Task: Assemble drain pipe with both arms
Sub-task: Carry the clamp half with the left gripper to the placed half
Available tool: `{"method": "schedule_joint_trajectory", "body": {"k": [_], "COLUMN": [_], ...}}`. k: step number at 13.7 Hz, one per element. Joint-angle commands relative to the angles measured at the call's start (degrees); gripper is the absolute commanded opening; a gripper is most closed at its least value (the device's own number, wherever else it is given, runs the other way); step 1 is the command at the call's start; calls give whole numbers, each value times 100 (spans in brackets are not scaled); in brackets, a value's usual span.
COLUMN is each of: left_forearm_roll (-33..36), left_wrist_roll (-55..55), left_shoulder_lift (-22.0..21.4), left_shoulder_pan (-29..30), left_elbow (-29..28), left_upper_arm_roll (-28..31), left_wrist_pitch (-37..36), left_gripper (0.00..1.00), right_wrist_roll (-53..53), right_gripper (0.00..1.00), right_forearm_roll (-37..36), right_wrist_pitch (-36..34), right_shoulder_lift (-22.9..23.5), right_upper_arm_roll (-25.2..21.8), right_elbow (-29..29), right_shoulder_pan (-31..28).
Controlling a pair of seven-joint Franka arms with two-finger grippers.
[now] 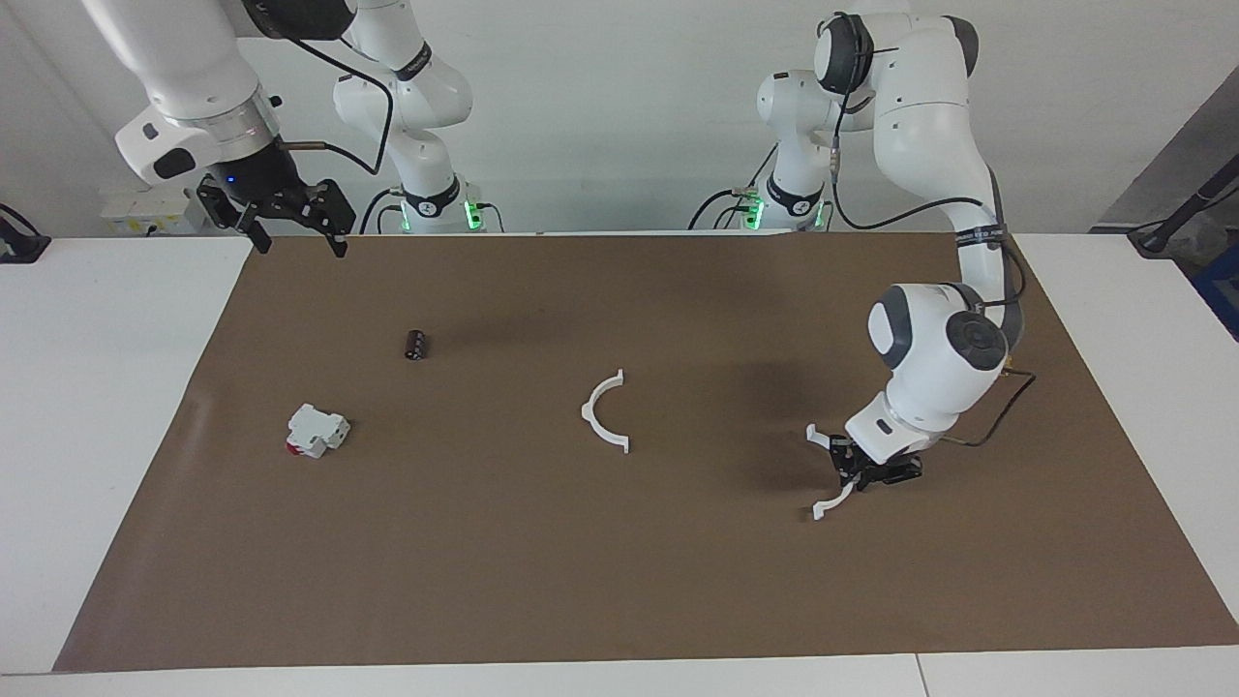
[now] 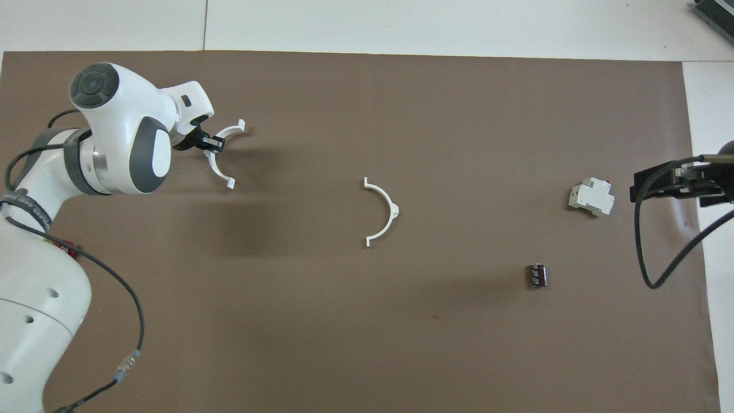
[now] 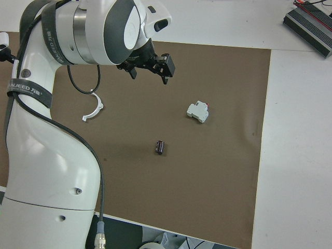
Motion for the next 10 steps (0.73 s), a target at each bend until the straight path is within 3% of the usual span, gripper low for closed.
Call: {"method": "schedule_joint_trajectory", "body": {"k": [1, 10], "left_forearm_roll": [291, 300], "left_wrist_roll": [-865, -2369], "left_shoulder_lift": [-252, -445], "left_shoulder_pan": [-610, -1999], "left_elbow": [-320, -618], "left_upper_arm_roll": [109, 109], "left_wrist_pitch": [4, -13], "left_gripper": [0, 0], "right_wrist_roll": [-112, -112], "right_gripper": [100, 100], "right_forearm_roll": [113, 113], "right_wrist_pitch": [-75, -75], "right_shoulder_lift": [-33, -33], "right_upper_arm_roll": [0, 0], "right_elbow": [-22, -22], "right_shoulder_pan": [-19, -28]}}
